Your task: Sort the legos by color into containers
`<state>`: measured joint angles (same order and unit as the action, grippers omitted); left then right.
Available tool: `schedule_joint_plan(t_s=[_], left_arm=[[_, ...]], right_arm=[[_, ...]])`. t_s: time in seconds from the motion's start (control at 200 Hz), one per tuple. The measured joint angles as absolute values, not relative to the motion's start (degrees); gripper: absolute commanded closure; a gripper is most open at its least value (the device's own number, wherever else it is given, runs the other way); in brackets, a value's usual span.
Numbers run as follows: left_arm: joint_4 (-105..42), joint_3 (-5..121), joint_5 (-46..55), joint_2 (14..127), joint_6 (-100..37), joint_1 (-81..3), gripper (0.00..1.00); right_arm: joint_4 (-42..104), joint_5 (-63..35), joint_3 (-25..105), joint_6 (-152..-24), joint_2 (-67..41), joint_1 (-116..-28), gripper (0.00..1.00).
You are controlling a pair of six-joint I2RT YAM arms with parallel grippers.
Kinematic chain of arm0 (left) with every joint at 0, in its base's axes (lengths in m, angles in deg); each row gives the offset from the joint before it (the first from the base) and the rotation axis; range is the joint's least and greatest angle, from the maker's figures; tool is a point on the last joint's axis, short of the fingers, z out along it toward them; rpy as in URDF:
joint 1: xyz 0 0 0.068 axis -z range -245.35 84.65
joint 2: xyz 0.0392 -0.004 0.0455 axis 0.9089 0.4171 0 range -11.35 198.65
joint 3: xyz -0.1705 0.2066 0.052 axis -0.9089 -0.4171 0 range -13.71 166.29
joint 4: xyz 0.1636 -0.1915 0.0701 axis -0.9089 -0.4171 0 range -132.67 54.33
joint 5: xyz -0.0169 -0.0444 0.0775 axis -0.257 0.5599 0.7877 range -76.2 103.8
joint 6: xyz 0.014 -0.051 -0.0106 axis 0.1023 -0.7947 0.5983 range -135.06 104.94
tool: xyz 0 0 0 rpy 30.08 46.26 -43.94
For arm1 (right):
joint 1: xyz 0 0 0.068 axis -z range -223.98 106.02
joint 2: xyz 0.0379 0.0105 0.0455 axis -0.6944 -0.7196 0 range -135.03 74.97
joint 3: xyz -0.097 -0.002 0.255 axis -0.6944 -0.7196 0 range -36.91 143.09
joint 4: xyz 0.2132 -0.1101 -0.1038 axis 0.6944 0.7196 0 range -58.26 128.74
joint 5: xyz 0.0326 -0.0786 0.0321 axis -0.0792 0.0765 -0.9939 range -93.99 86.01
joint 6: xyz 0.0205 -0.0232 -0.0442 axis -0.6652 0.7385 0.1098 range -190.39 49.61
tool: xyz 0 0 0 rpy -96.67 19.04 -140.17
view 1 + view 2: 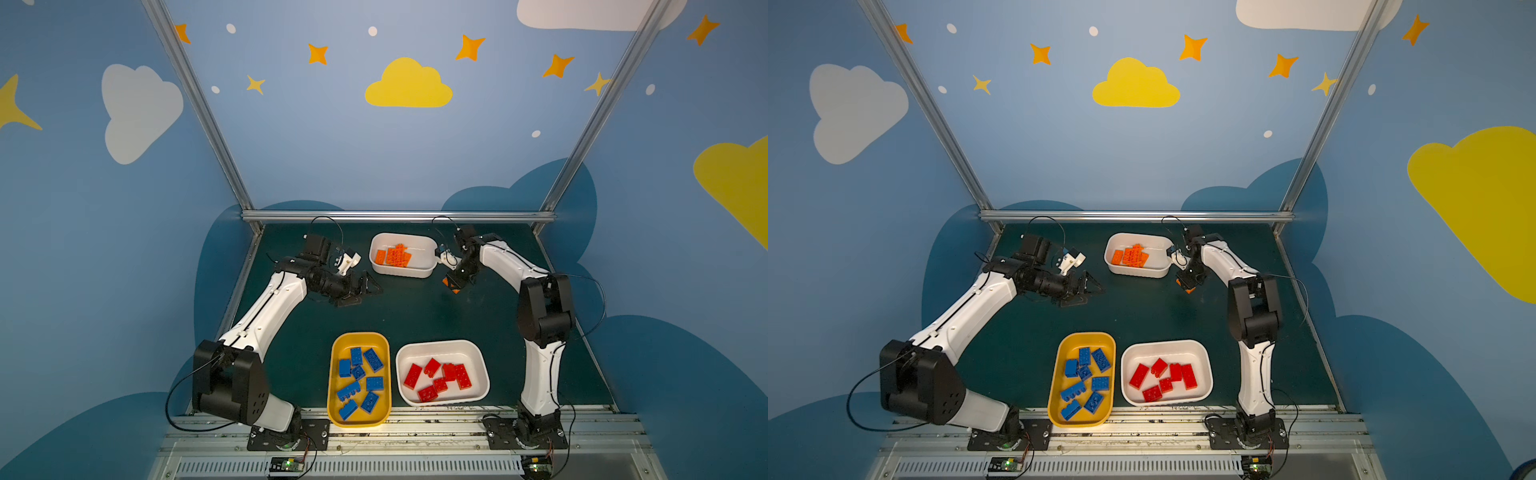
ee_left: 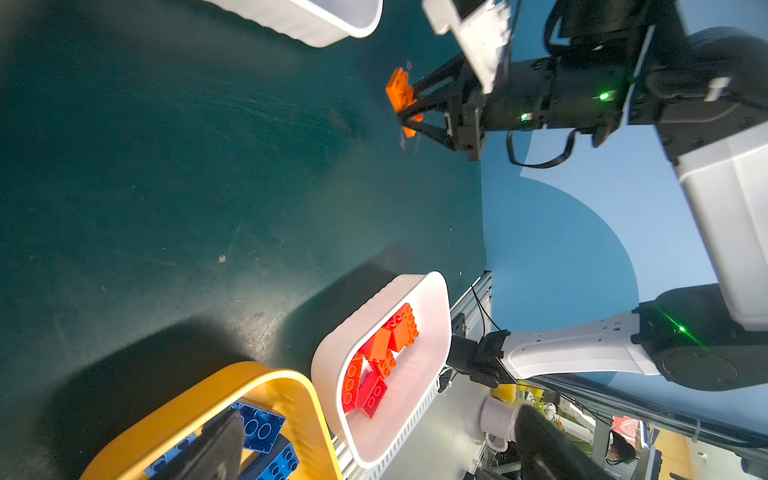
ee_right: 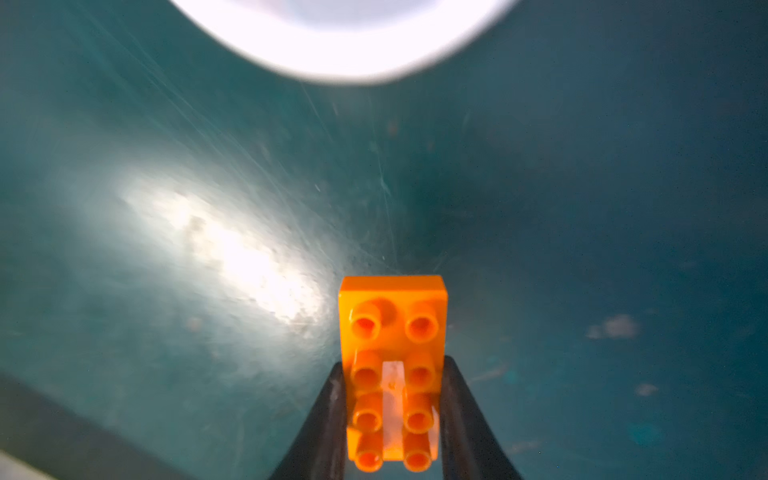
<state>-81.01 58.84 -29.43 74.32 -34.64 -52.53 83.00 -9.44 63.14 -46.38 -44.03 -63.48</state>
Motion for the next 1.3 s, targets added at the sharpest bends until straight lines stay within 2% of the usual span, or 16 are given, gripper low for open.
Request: schedule_joint_plan(t_s=[0.22, 0.41, 0.666, 0.736, 0.816, 0.911, 1.111, 1.226, 1.301], left_arm=[[-79.17, 61.25, -28.12, 76.29, -35.53, -52.42, 0.0], [-72.62, 61.7, -24.62, 77.4, -37.76, -52.44, 0.0], [-61.01, 61.7, -19.63, 82.23, -40.54, -52.94, 0.01], [-58.47, 61.7, -18.96, 83.48, -41.17, -53.03, 0.0], [-56.27, 61.68, -18.26, 84.31, -41.65, -53.23, 0.0], [-54.67, 61.7, -17.86, 84.66, -41.74, -53.47, 0.0], [-54.1, 61.49, -16.82, 84.72, -39.33, -55.46, 0.0], [-53.73, 59.98, -15.2, 84.55, -36.08, -57.86, 0.0], [-52.11, 57.22, -14.24, 83.91, -33.13, -59.63, 0.0]], right_arm=[[82.3, -13.33, 75.14, -55.15, -44.24, -66.81, 0.76], [78.37, -15.93, 85.74, -63.7, -52.22, -68.07, 0.77], [68.97, -14.88, 87.24, -71.94, -62.32, -67.81, 0.76], [66.68, -13.53, 87.24, -73.42, -64.02, -67.81, 0.72], [65.15, -12.33, 87.51, -74.51, -65.42, -67.83, 0.54], [64.54, -12.08, 88.51, -75.19, -66.49, -67.83, 0.43], [65.28, -13.11, 86.68, -76.53, -63.06, -67.35, 0.37], [68.49, -15.47, 80.8, -75.45, -54.84, -65.47, 0.35], [67.97, -16.54, 72.67, -74.16, -45.82, -63.24, 0.31]])
